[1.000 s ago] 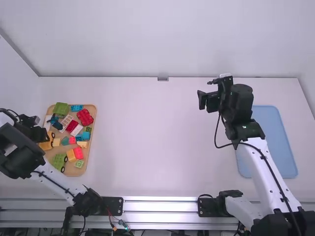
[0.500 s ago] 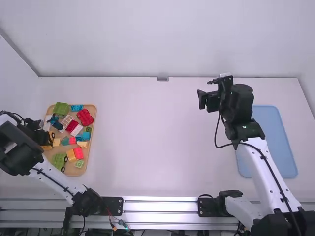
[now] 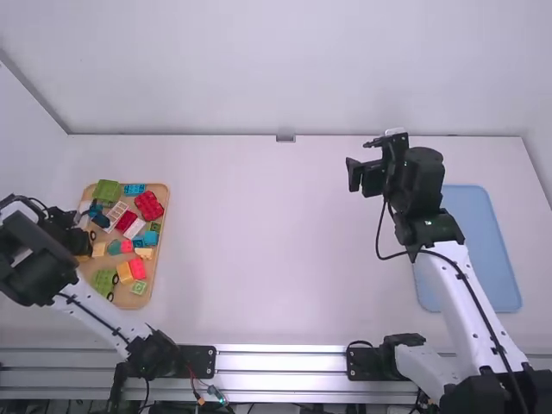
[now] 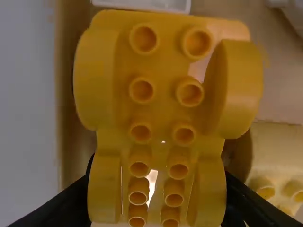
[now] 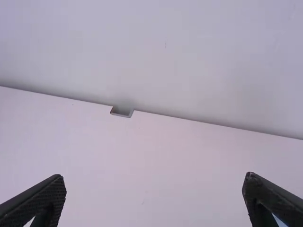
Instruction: Assemble lego blocks to make yellow taxi
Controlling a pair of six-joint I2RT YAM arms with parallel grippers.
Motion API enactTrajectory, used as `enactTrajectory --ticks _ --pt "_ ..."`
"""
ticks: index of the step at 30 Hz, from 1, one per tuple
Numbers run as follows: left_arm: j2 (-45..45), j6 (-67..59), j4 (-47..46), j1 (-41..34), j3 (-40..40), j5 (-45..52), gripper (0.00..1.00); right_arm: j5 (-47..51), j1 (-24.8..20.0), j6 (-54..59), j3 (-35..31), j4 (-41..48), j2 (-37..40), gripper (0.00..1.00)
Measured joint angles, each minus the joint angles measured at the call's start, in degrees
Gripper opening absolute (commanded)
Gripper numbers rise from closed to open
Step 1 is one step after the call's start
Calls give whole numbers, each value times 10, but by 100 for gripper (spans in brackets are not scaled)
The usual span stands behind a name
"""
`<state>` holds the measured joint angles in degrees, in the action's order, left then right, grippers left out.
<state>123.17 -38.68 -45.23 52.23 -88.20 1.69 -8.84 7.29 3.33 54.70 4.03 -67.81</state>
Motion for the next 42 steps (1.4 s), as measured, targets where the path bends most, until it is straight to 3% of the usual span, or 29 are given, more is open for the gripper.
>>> enactTrajectory --ticks 11,15,21,24,26,36,42 --pt "0 0 14 -4 0 0 62 0 0 0 0 1 0 98" --pt "0 0 24 -4 0 1 67 0 0 -1 0 6 0 98" --pt "0 -3 44 -5 4 11 52 0 0 -1 0 7 0 98" --pt "-1 -2 40 -11 2 5 26 0 0 0 0 8 0 98" --pt "-1 2 24 -15 -8 -3 20 0 0 -1 0 9 0 98" --pt "-14 40 -102 -55 -101 17 17 0 0 0 0 9 0 98" --pt "-88 26 -155 -151 -103 17 12 0 0 -1 0 9 0 98"
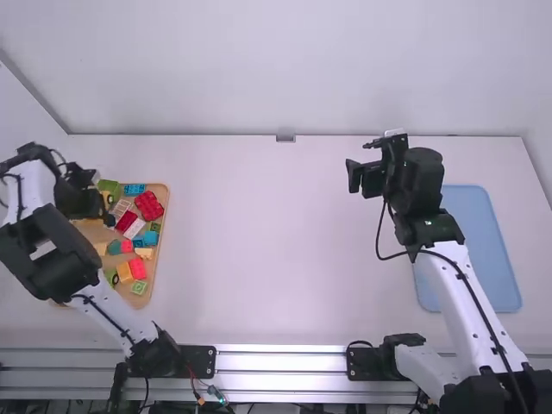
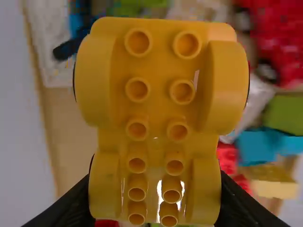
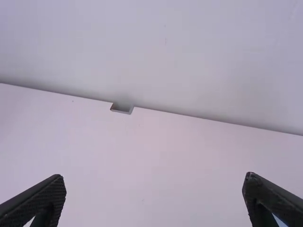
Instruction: Assemble lego blocks to make yellow taxi
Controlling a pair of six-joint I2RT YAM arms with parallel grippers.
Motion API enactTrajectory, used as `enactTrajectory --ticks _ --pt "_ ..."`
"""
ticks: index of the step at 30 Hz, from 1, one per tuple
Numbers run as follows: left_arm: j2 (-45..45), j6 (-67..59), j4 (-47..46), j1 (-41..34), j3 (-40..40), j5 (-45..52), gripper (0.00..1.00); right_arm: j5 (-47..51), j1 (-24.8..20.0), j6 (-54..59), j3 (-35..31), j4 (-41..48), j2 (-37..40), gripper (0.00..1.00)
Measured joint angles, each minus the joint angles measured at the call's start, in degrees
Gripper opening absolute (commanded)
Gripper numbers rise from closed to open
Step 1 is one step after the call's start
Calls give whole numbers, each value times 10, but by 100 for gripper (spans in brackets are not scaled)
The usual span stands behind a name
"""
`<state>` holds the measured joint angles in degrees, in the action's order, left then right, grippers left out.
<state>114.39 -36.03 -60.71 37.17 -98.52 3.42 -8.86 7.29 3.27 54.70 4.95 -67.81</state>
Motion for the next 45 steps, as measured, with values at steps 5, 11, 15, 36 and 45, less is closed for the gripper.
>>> enactTrajectory --ticks 5,11,15,36,45 --pt "-17 -46 -10 -149 1 0 14 0 0 1 0 2 0 98" --pt "-17 -119 50 -366 26 0 14 0 0 0 0 4 0 98" --pt "-17 -143 69 -504 55 -27 14 -1 -11 -2 0 7 0 98" --pt "-17 -119 238 -729 264 -5 30 -28 -55 -45 0 30 0 98" --pt "-17 -98 255 -728 276 -4 99 -28 -55 -45 0 30 0 98"
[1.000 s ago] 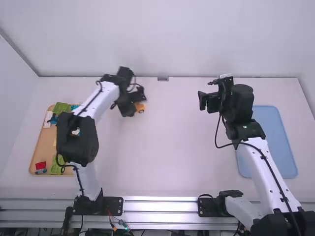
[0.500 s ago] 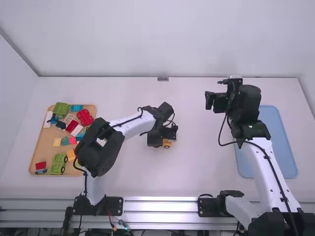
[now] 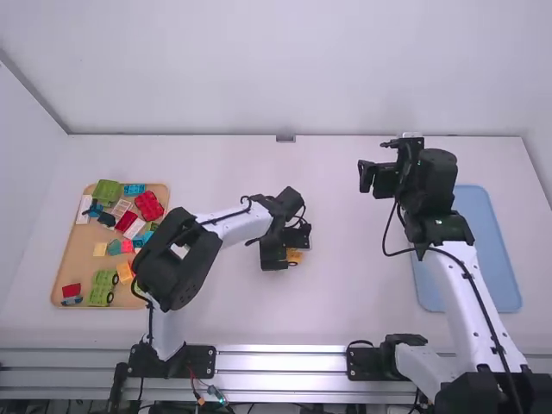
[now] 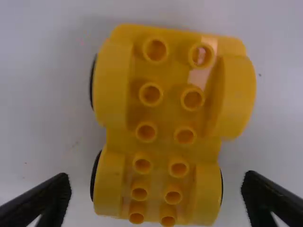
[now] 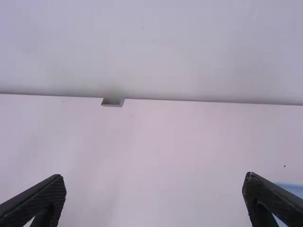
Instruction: Assemble lego blocks to make yellow taxi
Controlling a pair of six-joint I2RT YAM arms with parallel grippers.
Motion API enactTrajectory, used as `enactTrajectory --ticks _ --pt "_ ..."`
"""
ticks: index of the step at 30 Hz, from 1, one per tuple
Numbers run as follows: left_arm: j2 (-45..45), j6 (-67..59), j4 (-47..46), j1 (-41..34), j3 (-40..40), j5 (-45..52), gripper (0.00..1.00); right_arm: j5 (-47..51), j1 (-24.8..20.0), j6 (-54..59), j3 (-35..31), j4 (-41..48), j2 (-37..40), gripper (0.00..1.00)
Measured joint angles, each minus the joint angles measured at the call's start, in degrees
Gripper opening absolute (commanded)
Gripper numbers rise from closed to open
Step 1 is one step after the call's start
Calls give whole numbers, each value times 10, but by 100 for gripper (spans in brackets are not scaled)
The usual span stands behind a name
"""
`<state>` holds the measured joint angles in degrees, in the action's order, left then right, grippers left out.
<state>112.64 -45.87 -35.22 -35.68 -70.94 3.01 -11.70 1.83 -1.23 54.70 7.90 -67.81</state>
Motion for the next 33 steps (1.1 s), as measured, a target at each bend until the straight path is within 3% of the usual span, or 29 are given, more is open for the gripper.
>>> enactTrajectory --ticks 13,22,33 --pt "-46 123 -9 46 -26 -2 99 0 0 -1 0 0 0 98" --pt "-172 244 -79 247 -31 -13 99 -1 0 -1 0 0 0 98" --pt "-186 301 -125 518 -30 2 99 -1 0 -2 0 0 0 98"
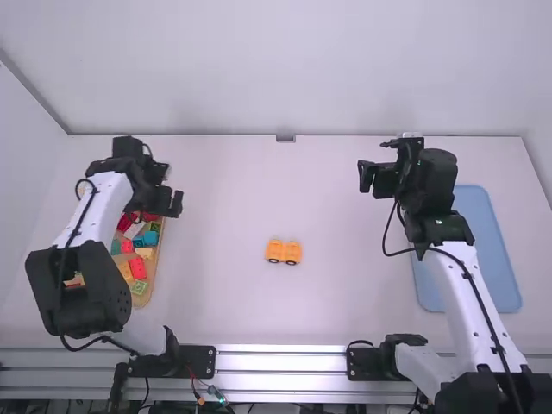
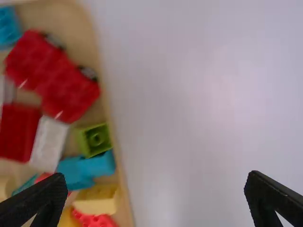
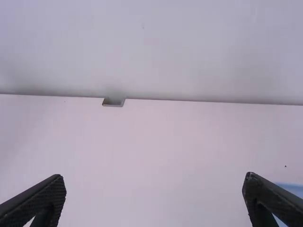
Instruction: Assemble lego blocks to make yellow taxi
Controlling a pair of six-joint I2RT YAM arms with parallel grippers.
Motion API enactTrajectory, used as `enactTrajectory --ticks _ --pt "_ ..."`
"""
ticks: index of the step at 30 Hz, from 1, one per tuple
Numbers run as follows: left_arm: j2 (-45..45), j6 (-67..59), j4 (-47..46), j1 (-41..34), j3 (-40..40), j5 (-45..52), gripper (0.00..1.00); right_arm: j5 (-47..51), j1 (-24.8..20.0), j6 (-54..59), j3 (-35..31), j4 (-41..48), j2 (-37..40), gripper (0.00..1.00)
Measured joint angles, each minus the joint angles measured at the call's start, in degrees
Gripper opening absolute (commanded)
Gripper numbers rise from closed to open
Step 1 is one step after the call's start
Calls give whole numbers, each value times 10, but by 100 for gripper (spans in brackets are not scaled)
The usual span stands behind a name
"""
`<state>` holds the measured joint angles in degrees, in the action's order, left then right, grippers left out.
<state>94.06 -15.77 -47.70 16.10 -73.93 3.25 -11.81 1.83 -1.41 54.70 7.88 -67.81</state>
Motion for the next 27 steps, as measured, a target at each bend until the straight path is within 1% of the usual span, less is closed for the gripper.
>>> enactTrajectory --ticks 1,4,5,7,10,11,12,13,15,19,20,27 --pt "0 0 1 3 0 0 99 0 0 -1 0 0 0 98" --pt "-1 23 39 87 18 0 99 0 0 0 0 0 0 98" --pt "-1 26 44 97 21 0 99 0 0 1 0 0 0 98" --pt "-1 40 69 157 46 0 99 0 0 0 0 0 0 98" --pt "-1 46 88 207 67 0 99 0 0 0 0 0 0 98" --pt "-1 49 101 247 83 0 99 0 0 0 0 0 0 98" --pt "-1 49 103 250 85 0 99 0 0 0 0 0 0 98" --pt "-1 45 110 275 93 4 97 0 0 2 0 0 0 98" --pt "-1 16 106 322 103 30 85 0 0 0 0 0 0 98" --pt "-1 -46 93 366 105 64 84 0 0 1 0 0 0 98" --pt "0 -69 90 372 105 67 81 0 0 1 0 0 0 98" --pt "-1 -138 108 358 105 64 78 0 0 0 0 0 0 98"
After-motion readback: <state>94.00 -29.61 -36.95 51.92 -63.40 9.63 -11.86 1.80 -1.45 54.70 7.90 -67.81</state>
